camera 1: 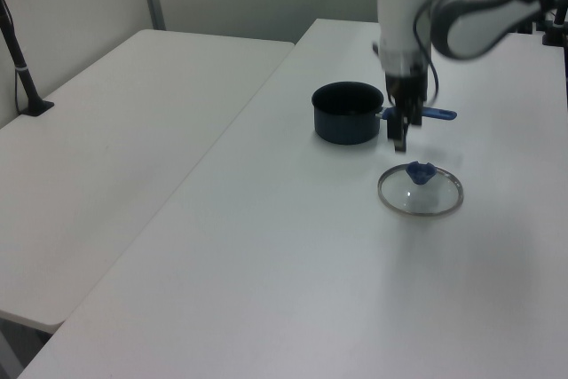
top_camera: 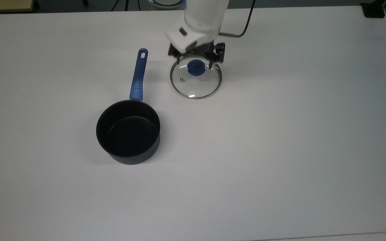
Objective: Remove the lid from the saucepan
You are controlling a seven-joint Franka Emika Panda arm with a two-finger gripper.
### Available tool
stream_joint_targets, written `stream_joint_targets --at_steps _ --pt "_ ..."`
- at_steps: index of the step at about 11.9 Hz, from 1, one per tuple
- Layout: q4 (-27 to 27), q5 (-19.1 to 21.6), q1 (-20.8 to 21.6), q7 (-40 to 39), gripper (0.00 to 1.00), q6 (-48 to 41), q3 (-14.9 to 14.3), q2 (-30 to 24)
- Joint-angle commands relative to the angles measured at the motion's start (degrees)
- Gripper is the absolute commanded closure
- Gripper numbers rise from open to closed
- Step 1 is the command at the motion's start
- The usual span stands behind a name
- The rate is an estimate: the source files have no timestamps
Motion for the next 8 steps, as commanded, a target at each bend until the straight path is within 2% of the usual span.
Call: stream_joint_targets --at_steps 1,3,5,6,8 --pt "10.0 -0.5 -1.4 2.0 0.0 -11.3 -2.6 -3.7" --pt "10.5 0.1 0.6 1.4 0.0 -11.4 -9.3 -8.4" --pt "10.6 0.2 2.6 -1.1 0.0 -11.5 -15.0 -10.7" --pt "10.6 0.3 2.9 -6.8 0.0 -11.7 -17.4 -12.1" --pt "14.7 3.4 2.9 -18.0 0.0 -14.6 -22.8 -12.2"
